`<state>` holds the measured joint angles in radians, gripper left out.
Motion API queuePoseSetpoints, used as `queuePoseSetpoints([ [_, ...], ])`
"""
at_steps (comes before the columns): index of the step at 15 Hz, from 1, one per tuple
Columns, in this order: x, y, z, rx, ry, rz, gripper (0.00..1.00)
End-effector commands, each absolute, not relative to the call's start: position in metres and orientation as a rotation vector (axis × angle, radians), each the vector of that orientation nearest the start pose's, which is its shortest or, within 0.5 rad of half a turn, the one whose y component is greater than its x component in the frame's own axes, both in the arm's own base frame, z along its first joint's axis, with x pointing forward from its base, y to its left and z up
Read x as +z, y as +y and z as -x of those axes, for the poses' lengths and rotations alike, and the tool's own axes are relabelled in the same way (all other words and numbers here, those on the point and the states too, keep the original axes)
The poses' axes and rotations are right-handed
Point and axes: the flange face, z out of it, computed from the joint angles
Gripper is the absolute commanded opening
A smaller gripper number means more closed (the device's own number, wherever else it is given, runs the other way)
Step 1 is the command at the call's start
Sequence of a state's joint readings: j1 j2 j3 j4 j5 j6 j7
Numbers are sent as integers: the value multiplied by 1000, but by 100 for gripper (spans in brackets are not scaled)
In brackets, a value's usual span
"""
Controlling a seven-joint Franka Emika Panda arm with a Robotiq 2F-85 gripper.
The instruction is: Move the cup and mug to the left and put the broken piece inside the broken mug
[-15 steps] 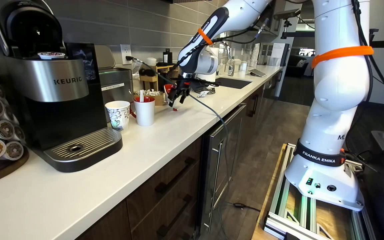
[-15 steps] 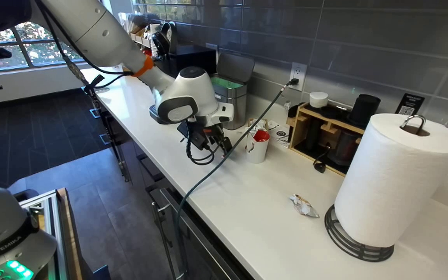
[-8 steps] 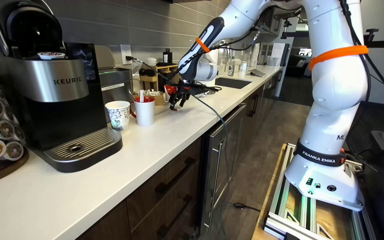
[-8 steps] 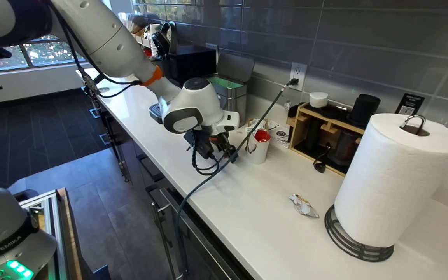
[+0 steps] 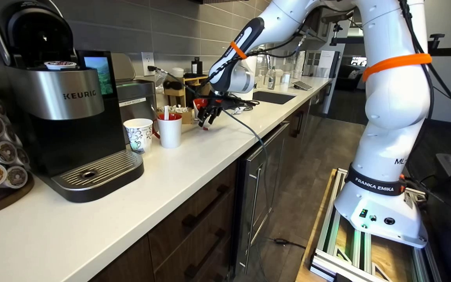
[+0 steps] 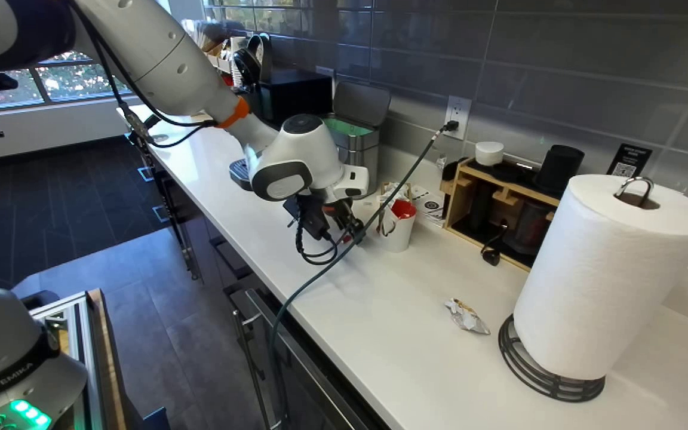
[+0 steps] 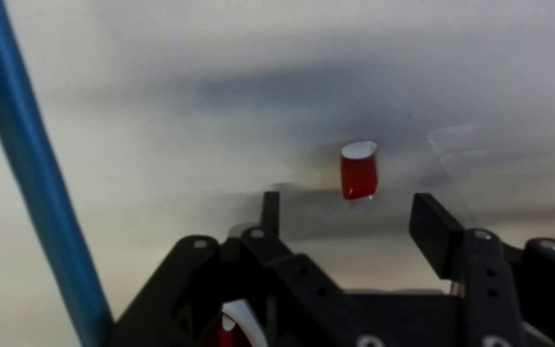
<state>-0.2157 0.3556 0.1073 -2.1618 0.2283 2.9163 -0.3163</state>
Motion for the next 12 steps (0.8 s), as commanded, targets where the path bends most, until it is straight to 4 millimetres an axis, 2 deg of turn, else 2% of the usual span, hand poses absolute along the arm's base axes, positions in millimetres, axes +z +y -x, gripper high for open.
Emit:
queuePoseSetpoints([
  [1, 281, -83, -580, -618, 4, 3068, 66],
  [4, 280, -85, -573, -589, -41, 3098, 62],
  [5, 278, -83, -571, -571, -63, 3103, 66],
  [6, 277, -78, -570, -557, -85, 3088, 88],
  [7, 277, -73, -569, -545, -98, 3076, 88],
  [8, 275, -81, -579, -594, -70, 3085, 69],
  [10, 274, -73, -577, -585, -89, 3079, 85],
  [12, 274, -71, -577, -584, -92, 3078, 88],
])
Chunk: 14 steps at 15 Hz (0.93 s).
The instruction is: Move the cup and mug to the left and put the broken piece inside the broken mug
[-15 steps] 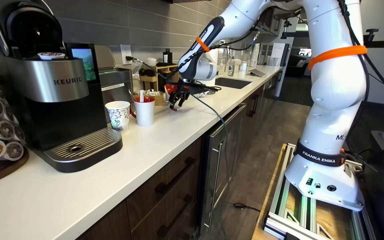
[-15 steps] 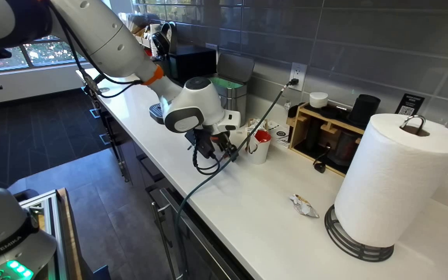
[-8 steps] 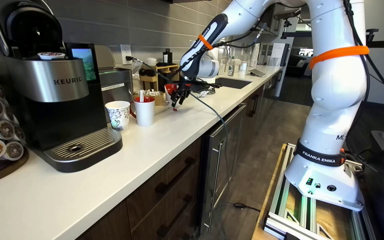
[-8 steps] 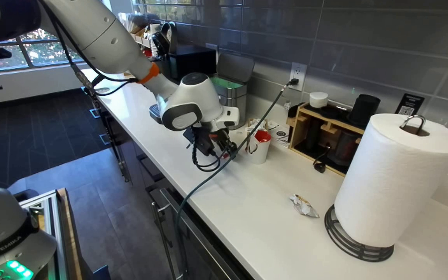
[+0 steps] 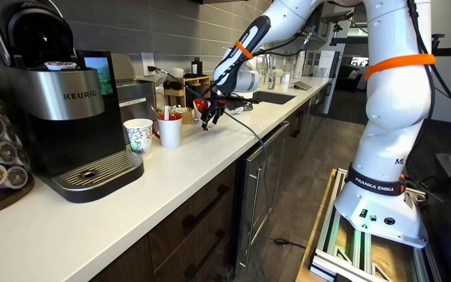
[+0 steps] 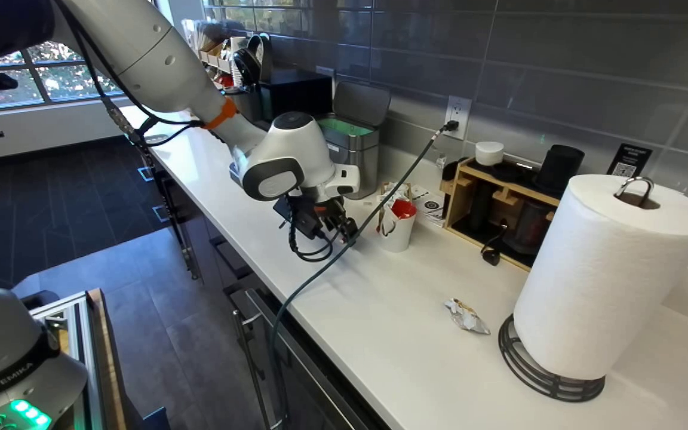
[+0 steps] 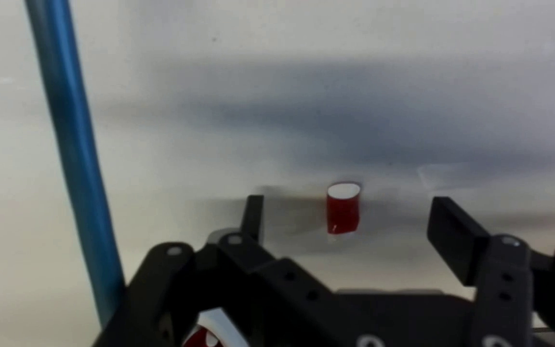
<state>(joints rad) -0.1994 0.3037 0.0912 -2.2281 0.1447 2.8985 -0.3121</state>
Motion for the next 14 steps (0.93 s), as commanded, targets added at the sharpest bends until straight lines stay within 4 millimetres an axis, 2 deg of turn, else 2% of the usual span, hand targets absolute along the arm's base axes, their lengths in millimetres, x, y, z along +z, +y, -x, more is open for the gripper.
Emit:
queuePoseSetpoints([
  [1, 274, -72, -577, -584, -92, 3078, 88],
  [2, 274, -72, -577, -584, -91, 3078, 97],
  [4, 270, -68, -577, -595, -107, 3088, 100],
  [8, 265, -61, -577, -581, -132, 3092, 98],
  [9, 264, -61, -577, -578, -132, 3095, 74],
  [10, 263, -61, -578, -575, -128, 3098, 73],
  [14, 254, -66, -581, -533, -97, 3125, 42],
])
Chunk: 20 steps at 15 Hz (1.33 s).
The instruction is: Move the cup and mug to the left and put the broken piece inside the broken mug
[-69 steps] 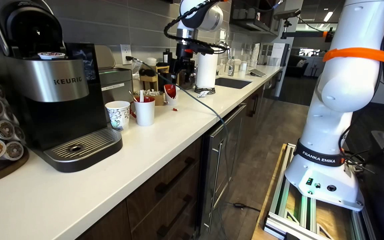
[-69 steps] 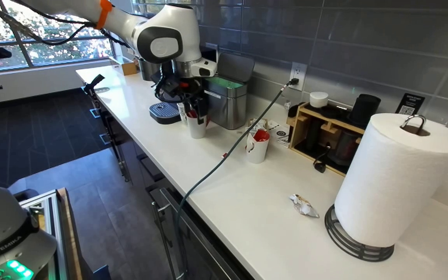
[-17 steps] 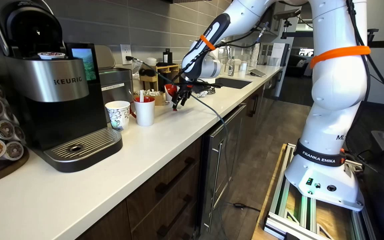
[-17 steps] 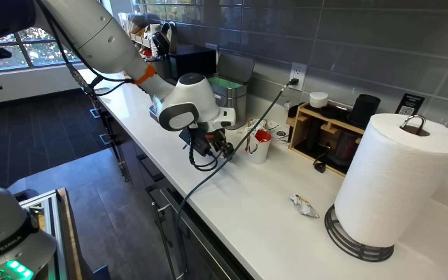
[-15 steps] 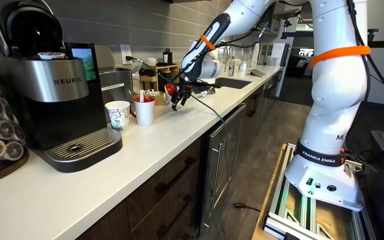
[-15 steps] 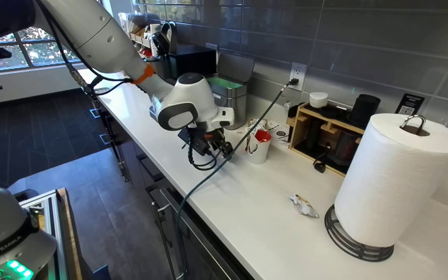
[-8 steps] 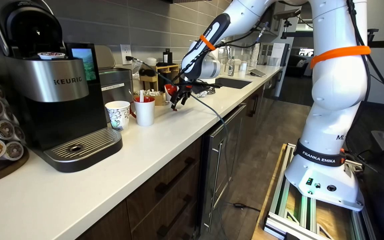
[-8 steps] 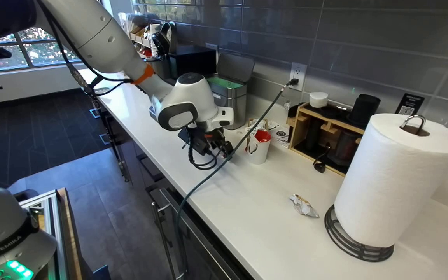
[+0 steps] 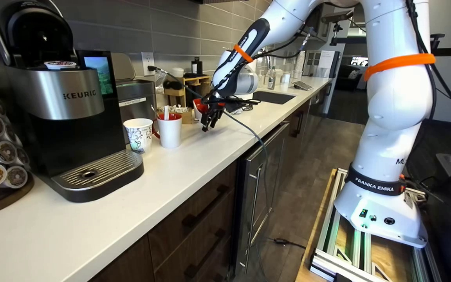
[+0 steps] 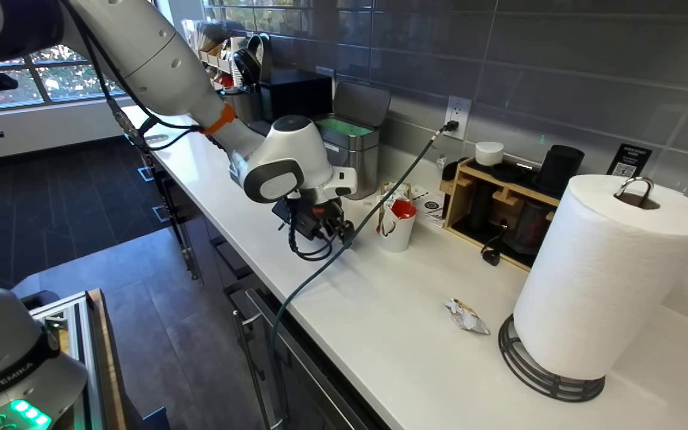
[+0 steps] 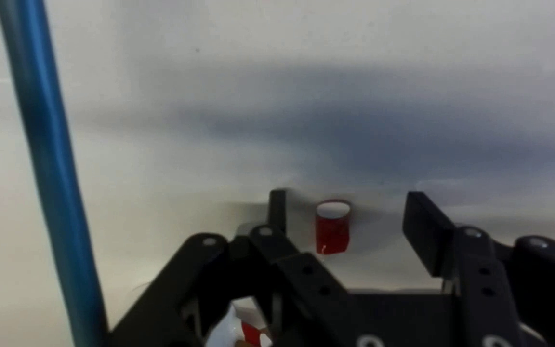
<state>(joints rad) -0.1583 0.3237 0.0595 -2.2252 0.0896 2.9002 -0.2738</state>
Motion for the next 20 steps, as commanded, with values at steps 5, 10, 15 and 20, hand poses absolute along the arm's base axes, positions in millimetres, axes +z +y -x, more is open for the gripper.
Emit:
queuePoseSetpoints([
  [5, 250, -58, -586, -527, -31, 3120, 5],
  [10, 263, -62, -589, -549, 25, 3109, 5],
  [15, 310, -83, -607, -664, 125, 3012, 5],
  [20, 350, -91, -629, -758, -86, 3048, 5],
])
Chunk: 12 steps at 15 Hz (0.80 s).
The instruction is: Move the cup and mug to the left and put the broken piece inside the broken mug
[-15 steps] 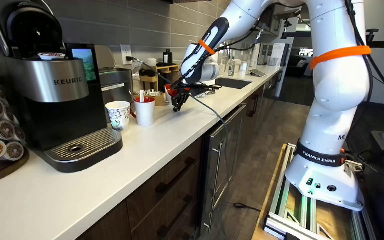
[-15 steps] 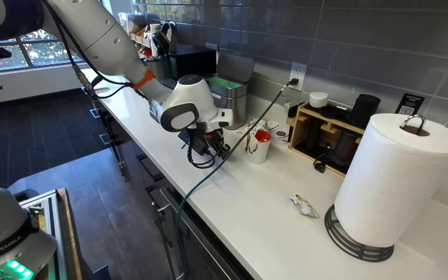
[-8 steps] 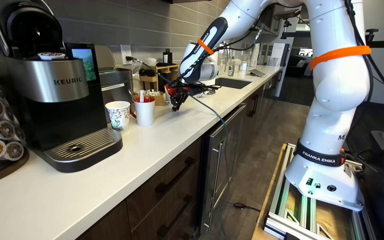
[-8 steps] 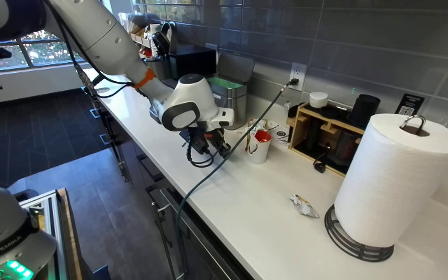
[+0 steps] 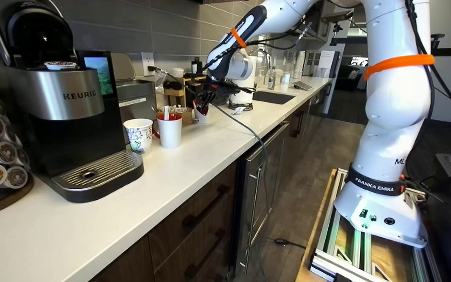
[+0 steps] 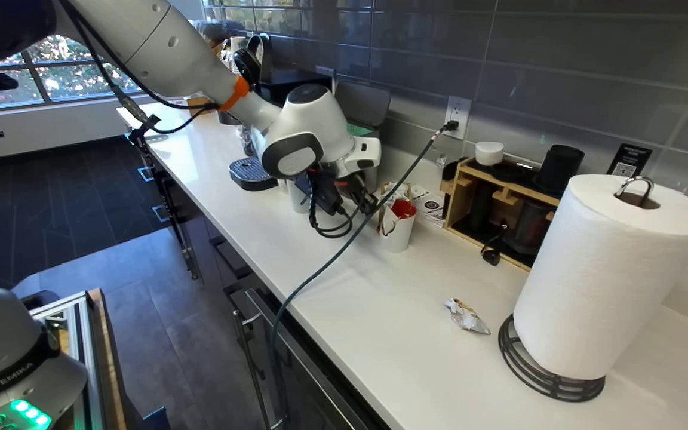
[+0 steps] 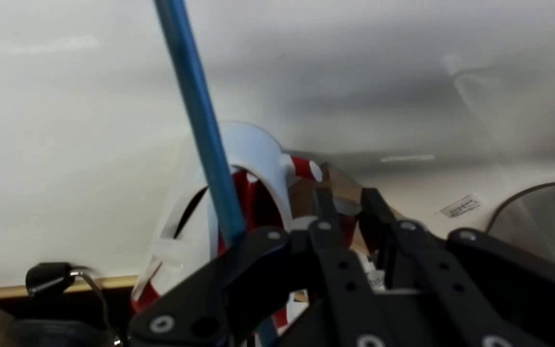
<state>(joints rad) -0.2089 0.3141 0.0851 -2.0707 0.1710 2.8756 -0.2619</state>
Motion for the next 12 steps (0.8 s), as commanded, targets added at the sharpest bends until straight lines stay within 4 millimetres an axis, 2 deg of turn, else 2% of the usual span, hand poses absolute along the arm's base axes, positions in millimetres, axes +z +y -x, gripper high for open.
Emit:
queuePoseSetpoints([
  [1, 356, -91, -631, -750, -149, 3065, 5],
  [7, 368, -99, -636, -728, -428, 3188, 5],
  [12, 364, -90, -635, -714, -623, 3251, 5],
])
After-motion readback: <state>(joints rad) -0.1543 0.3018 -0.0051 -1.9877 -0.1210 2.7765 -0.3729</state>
